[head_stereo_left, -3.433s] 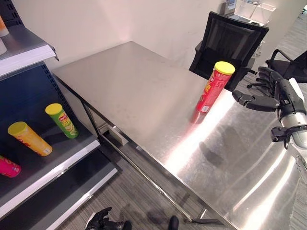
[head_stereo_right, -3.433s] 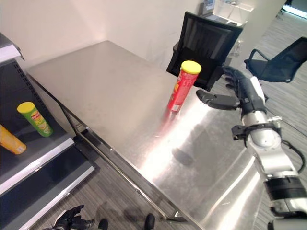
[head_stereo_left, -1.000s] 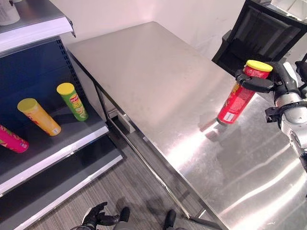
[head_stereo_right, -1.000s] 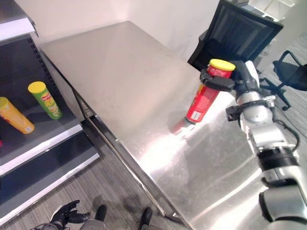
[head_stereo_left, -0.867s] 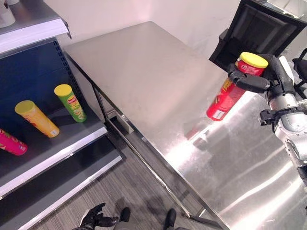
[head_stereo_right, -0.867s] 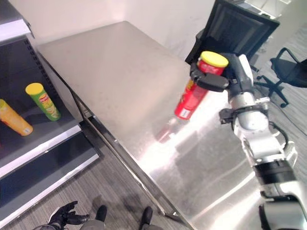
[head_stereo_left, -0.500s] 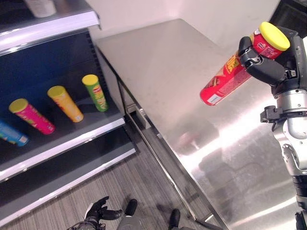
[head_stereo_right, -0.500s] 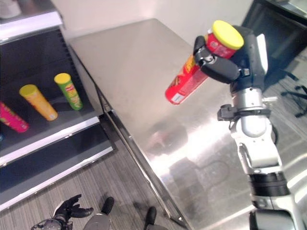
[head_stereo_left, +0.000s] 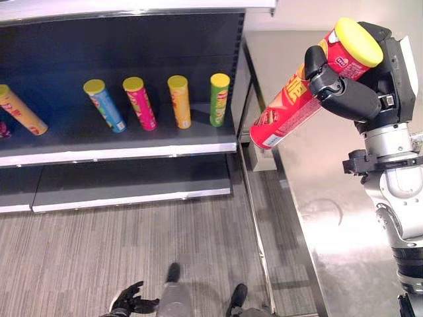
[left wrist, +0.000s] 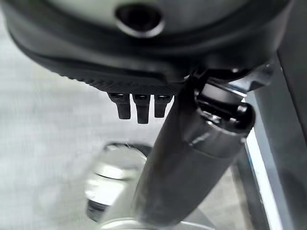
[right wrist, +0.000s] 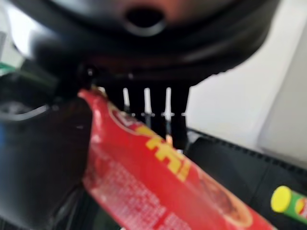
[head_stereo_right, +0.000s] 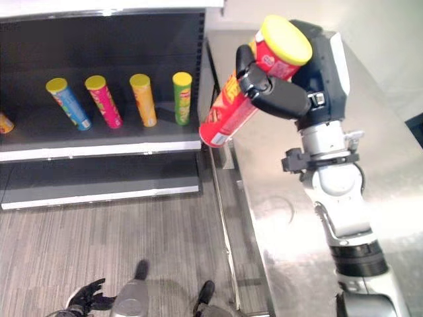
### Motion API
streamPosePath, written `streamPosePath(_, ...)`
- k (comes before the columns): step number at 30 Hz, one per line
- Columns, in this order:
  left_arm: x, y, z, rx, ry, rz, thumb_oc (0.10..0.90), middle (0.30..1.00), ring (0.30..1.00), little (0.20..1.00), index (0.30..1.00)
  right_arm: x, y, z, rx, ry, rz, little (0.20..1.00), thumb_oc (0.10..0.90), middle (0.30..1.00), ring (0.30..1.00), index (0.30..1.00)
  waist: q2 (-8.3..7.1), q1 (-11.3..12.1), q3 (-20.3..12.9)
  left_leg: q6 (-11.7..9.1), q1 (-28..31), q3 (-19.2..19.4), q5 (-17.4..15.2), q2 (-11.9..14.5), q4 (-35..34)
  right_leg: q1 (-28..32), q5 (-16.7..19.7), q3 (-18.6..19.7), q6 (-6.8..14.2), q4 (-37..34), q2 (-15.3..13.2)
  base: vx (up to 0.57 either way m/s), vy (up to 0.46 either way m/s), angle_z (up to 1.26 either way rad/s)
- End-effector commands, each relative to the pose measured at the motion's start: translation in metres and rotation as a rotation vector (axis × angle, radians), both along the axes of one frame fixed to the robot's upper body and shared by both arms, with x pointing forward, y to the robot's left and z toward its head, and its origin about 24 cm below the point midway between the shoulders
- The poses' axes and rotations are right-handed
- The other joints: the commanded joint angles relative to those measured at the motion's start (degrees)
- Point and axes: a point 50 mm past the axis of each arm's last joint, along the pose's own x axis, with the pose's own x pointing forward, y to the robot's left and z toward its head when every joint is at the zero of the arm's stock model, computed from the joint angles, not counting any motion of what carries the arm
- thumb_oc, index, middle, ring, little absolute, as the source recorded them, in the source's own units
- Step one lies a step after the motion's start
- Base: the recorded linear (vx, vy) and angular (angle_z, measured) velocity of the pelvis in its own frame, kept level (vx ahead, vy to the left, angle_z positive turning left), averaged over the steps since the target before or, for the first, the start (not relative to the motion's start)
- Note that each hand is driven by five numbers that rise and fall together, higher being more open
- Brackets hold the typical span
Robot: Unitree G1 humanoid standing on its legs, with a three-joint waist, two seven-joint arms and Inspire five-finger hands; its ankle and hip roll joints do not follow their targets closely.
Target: Put the goods on the table back onto the shelves and tidy them up.
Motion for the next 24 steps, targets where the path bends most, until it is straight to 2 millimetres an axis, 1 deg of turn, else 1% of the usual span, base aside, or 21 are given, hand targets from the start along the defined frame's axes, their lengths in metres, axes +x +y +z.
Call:
streamPosePath(1, 0.011, -0.012, 0.005, -0.006, -0.063, -0.128, 0.8, 0.9, 0.9, 0.9, 0.9, -0.032, 0.005, 0.042, 0.004, -0.275, 0.078, 0.3, 0.4, 0.3, 0.3, 0.3, 0.4, -1.42, -8.52, 2.53, -0.18, -0.18, 2.18, 0.2, 0.01, -2.68, -4.29, -1.48, 7.97, 0.5, -2.52, -0.03, 0.379, 0.69)
streamPosePath(2, 0.01, -0.014, 0.004, -0.012, -0.059, -0.131, 0.8, 0.9, 0.9, 0.9, 0.9, -0.032, 0.005, 0.039, -0.006, -0.265, 0.073, 0.3, 0.4, 0.3, 0.3, 0.3, 1.16, -1.69, -9.24, 1.98, 0.93, 0.88, 0.91, -0.07, -2.36, -2.83, -3.55, -2.01, 8.73, 0.47, -3.55, -0.04, 0.388, 0.53)
streamPosePath(3, 0.009, -0.015, 0.003, -0.012, -0.053, -0.14, 0.8, 0.9, 0.9, 0.9, 0.9, -0.032, 0.005, 0.037, 0.001, -0.256, 0.076, 0.3, 0.4, 0.3, 0.3, 0.3, 1.73, -1.77, -9.59, 1.92, 1.39, 1.6, -0.21, -0.73, -3.88, -3.1, -2.59, -2.32, 9.25, 0.6, -4.42, -0.06, 0.412, 0.4)
streamPosePath(4, 0.008, -0.016, 0.003, -0.008, -0.044, -0.148, 0.8, 0.9, 0.9, 0.9, 0.9, -0.033, 0.005, 0.036, -0.001, -0.255, 0.073, 0.3, 0.4, 0.3, 0.3, 0.3, 2.14, -1.75, -9.89, 2.08, 1.62, 2.03, -0.86, -1.7, -4.85, -3.37, -1.78, -2.5, 9.75, 0.62, -5.49, -0.07, 0.43, 0.39)
streamPosePath(6, 0.01, -0.017, 0.002, -0.001, -0.042, -0.162, 0.8, 0.9, 0.9, 0.9, 0.9, -0.033, 0.004, 0.032, -0.002, -0.251, 0.054, 0.3, 0.4, 0.3, 0.3, 0.3, 2.48, -1.56, -10.25, 2.76, 2.3, 2.6, -2.49, -4.37, -7.23, -4.55, 0.76, -3.33, 11.49, 0.85, -8.8, -0.08, 0.479, 0.16)
streamPosePath(9, 0.013, -0.013, 0.004, 0.025, -0.049, -0.168, 0.8, 0.9, 0.9, 0.9, 0.9, -0.033, 0.006, 0.027, 0.0, -0.244, 0.029, 0.3, 0.4, 0.3, 0.3, 0.3, 1.83, -1.26, -10.31, 5.17, 2.33, 2.63, -4.23, -9.43, -9.32, -6.63, 4.48, -2.96, 13.68, 0.85, -13.39, -0.1, 0.432, 0.15)
streamPosePath(10, 0.015, -0.01, 0.006, 0.041, -0.055, -0.171, 0.8, 0.9, 0.9, 0.9, 0.9, -0.033, 0.006, 0.025, 0.001, -0.242, 0.013, 0.3, 0.4, 0.3, 0.3, 0.3, 1.58, -1.07, -10.33, 5.75, 2.04, 2.73, -5.03, -10.78, -9.32, -6.9, 5.02, -2.76, 14.31, 0.92, -14.67, -0.13, 0.466, 0.28)
streamPosePath(11, 0.019, -0.003, 0.009, 0.068, -0.061, -0.173, 0.8, 0.9, 0.9, 0.9, 0.9, -0.033, 0.009, 0.02, 0.005, -0.235, 0.012, 0.3, 0.4, 0.3, 0.3, 0.3, 0.99, -1.25, -9.85, 7.0, 1.32, 2.23, -5.17, -12.98, -9.32, -7.85, 6.28, -1.37, 14.38, 1.67, -16.07, -0.12, 0.404, 0.26)
streamPosePath(13, 0.021, 0.004, 0.013, 0.091, -0.068, -0.164, 0.8, 0.9, 0.9, 0.9, 0.9, -0.033, 0.016, 0.015, 0.004, -0.228, 0.037, 0.3, 0.4, 0.3, 0.3, 0.3, 1.35, -1.74, -8.47, 8.26, 1.12, 2.27, -4.91, -13.79, -9.32, -9.39, 3.99, 3.06, 13.1, 5.78, -14.03, -0.11, 0.306, 0.43)
streamPosePath(14, 0.021, 0.006, 0.014, 0.092, -0.072, -0.152, 0.8, 0.9, 0.9, 0.9, 0.9, -0.032, 0.02, 0.014, -0.002, -0.225, 0.057, 0.3, 0.4, 0.3, 0.3, 0.3, 1.57, -1.62, -8.13, 8.85, 0.93, 2.59, -4.49, -14.14, -9.32, -9.88, 1.81, 4.65, 12.13, 7.95, -11.84, -0.1, 0.288, 0.55)
streamPosePath(15, 0.017, 0.008, 0.013, 0.086, -0.07, -0.129, 0.8, 0.9, 0.9, 0.9, 0.9, -0.03, 0.028, 0.012, -0.019, -0.213, 0.088, 0.3, 0.4, 0.3, 0.3, 0.3, 1.9, -1.06, -7.93, 9.7, 0.48, 3.0, -3.79, -14.79, -9.32, -10.19, -1.79, 5.36, 10.48, 10.52, -7.8, -0.08, 0.267, 0.09)
streamPosePath(16, 0.013, 0.009, 0.012, 0.082, -0.062, -0.112, 0.8, 0.9, 0.9, 0.9, 0.9, -0.029, 0.031, 0.01, -0.024, -0.201, 0.108, 0.3, 0.4, 0.3, 0.3, 0.3, 2.16, -0.63, -7.63, 10.03, 0.29, 3.17, -3.52, -15.11, -9.32, -10.05, -4.17, 4.64, 9.48, 11.74, -5.28, -0.06, 0.192, -0.24)
streamPosePath(17, 0.013, 0.009, 0.012, 0.076, -0.063, -0.102, 0.8, 0.9, 0.9, 0.9, 0.9, -0.027, 0.033, 0.008, -0.038, -0.184, 0.12, 0.3, 0.4, 0.3, 0.3, 0.3, 2.18, -0.49, -7.49, 10.25, 0.07, 3.0, -3.24, -15.57, -9.32, -10.23, -6.12, 4.38, 8.64, 12.56, -2.74, -0.04, 0.115, -0.5)
streamPosePath(19, 0.013, 0.006, 0.011, 0.066, -0.065, -0.095, 0.8, 0.9, 0.9, 0.9, 0.9, -0.024, 0.038, 0.004, -0.075, -0.163, 0.125, 0.3, 0.4, 0.3, 0.3, 0.3, 1.65, -0.57, -6.86, 10.61, -0.18, 2.46, -2.95, -16.88, -9.24, -10.86, -8.03, 6.73, 7.26, 12.5, 2.35, -0.02, 0.067, -0.01)
streamPosePath(20, 0.015, 0.003, 0.011, 0.055, -0.07, -0.094, 0.8, 0.9, 0.9, 0.9, 0.9, -0.023, 0.04, 0.003, -0.099, -0.155, 0.123, 0.3, 0.4, 0.3, 0.3, 0.3, 1.21, -0.51, -6.61, 10.75, -0.37, 2.08, -3.12, -17.78, -9.17, -10.43, -8.29, 8.32, 6.42, 10.74, 4.26, 0.03, 0.038, 0.2)
streamPosePath(21, 0.016, -0.002, 0.01, 0.043, -0.072, -0.102, 0.8, 0.9, 0.9, 0.9, 0.9, -0.021, 0.041, 0.003, -0.128, -0.146, 0.108, 0.3, 0.4, 0.3, 0.3, 0.3, 0.86, -0.82, -6.78, 10.88, -0.21, 1.05, -3.08, -18.62, -9.21, -9.42, -7.91, 10.63, 6.01, 8.16, 5.42, 0.07, 0.02, 0.15)
streamPosePath(22, 0.017, -0.006, 0.009, 0.029, -0.079, -0.102, 0.8, 0.9, 0.9, 0.9, 0.9, -0.017, 0.045, 0.001, -0.149, -0.135, 0.106, 0.3, 0.4, 0.3, 0.3, 0.3, 0.84, -0.82, -6.49, 10.99, -0.18, 0.31, -3.16, -19.08, -8.92, -9.84, -7.18, 12.56, 5.65, 7.54, 6.27, 0.1, -0.009, 0.07)
streamPosePath(23, 0.018, -0.009, 0.009, 0.014, -0.092, -0.093, 0.8, 0.9, 0.9, 0.9, 0.9, -0.014, 0.048, -0.002, -0.151, -0.12, 0.119, 0.3, 0.4, 0.3, 0.3, 0.3, 0.84, -0.56, -6.29, 10.98, -0.37, -0.29, -3.24, -19.41, -8.59, -9.31, -6.11, 12.95, 5.87, 5.94, 6.3, 0.07, -0.03, 0.34)
streamPosePath(24, 0.02, -0.015, 0.009, -0.006, -0.105, -0.094, 0.8, 0.9, 0.9, 0.9, 0.9, -0.013, 0.05, -0.002, -0.168, -0.123, 0.114, 0.3, 0.4, 0.3, 0.3, 0.3, 0.77, -0.56, -5.79, 11.02, -1.35, -1.05, -3.87, -19.75, -6.49, -8.97, -5.49, 12.82, 5.64, 5.05, 6.0, 0.03, -0.067, 0.37)
